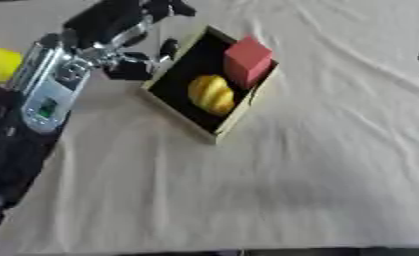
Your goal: Pick up objects on the table and place them in the box.
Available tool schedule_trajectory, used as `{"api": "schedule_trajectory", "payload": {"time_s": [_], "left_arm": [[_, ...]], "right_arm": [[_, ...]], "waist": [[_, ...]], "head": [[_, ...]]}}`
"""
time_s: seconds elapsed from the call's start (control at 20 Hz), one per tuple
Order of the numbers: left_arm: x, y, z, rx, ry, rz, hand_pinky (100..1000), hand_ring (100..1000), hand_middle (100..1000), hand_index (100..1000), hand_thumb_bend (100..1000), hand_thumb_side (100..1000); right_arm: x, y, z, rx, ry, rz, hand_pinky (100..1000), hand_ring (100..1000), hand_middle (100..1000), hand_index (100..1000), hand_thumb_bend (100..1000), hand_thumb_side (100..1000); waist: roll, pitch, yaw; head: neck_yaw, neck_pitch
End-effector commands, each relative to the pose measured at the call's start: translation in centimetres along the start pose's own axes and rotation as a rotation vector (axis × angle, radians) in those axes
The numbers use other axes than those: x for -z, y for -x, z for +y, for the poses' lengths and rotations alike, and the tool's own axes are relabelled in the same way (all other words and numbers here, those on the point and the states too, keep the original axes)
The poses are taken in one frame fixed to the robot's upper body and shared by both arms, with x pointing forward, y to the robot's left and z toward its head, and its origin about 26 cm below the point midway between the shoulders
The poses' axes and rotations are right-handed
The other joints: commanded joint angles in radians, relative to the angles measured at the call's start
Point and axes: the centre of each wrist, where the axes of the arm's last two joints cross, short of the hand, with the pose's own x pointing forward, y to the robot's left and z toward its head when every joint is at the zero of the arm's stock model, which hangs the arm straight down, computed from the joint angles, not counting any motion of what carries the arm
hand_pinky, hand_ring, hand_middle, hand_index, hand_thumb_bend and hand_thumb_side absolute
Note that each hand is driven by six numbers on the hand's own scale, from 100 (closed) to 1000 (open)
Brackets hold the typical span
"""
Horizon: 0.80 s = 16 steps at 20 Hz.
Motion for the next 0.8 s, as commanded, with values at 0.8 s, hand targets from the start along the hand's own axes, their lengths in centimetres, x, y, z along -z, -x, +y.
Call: {"api": "schedule_trajectory", "payload": {"time_s": [0.8], "left_arm": [[-11.4, 16.3, 2.3, 0.073, 0.210, 0.570, 896, 863, 825, 943, 378, 100]], "right_arm": [[0.6, -0.5, -0.3, -0.042, -0.015, -0.038, 1000, 867, 657, 779, 100, 470]], "waist": [[-0.010, -0.004, -0.003]], "head": [[0.028, -0.017]]}}
